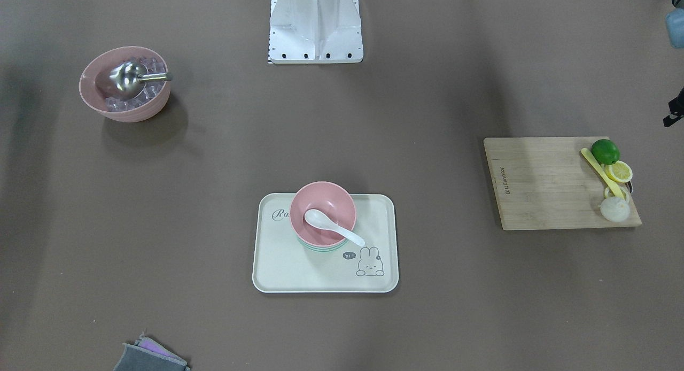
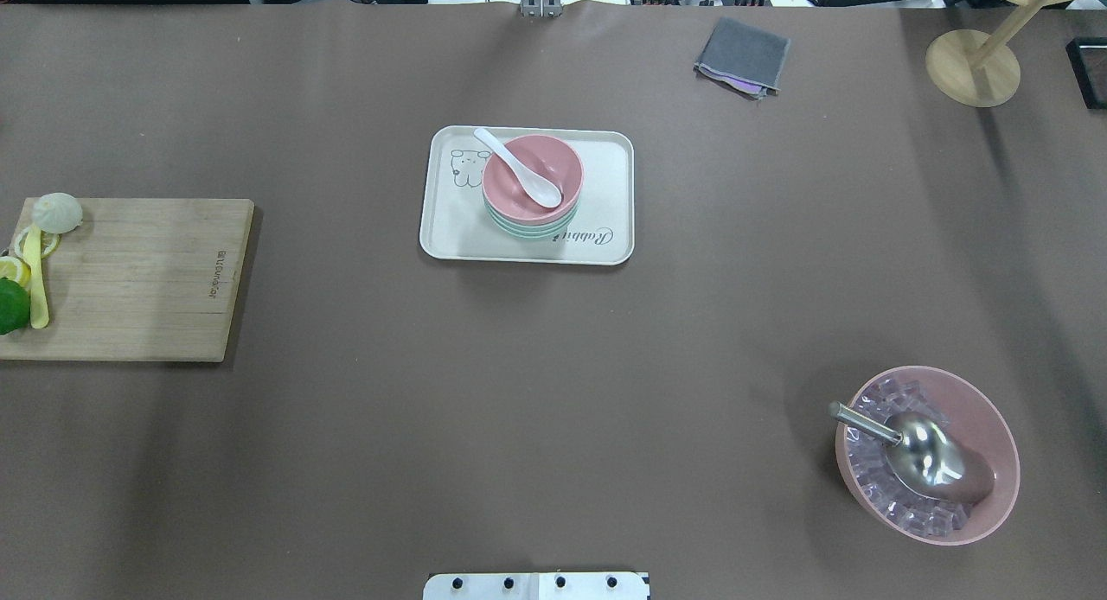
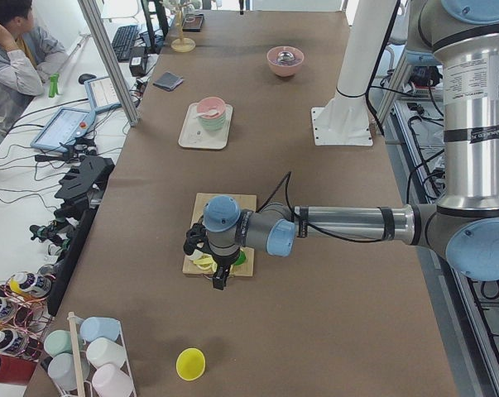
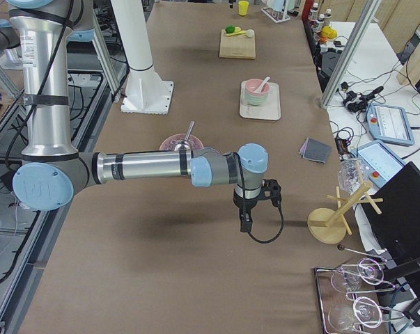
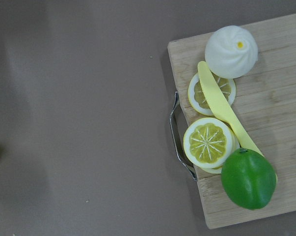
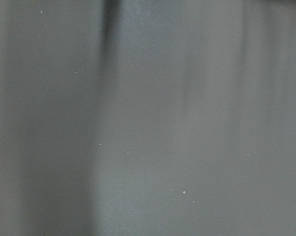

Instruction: Stack pink bowl on green and place spoon

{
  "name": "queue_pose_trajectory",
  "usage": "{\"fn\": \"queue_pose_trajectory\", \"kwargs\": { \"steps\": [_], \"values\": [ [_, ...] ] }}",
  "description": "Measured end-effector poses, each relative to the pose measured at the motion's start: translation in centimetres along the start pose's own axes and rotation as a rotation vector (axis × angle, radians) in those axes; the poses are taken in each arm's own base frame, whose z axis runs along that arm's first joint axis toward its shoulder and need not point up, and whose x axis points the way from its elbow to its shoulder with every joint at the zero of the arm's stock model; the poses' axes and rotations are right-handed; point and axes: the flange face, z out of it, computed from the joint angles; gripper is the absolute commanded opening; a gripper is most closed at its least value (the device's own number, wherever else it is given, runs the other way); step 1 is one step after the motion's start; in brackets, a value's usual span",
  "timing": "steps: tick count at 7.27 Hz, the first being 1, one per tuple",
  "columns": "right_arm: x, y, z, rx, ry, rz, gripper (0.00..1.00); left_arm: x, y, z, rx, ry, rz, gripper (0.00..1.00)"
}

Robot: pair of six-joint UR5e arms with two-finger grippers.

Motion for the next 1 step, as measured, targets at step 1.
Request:
{"fn": "queue_pose_trajectory", "kwargs": {
  "steps": [1],
  "values": [
    [-0.07,0.0,-0.1,0.002,0.0,-0.001,1.0,0.0,-0.01,-0.02,0.0,-0.003,0.002,0.98]
  ]
}}
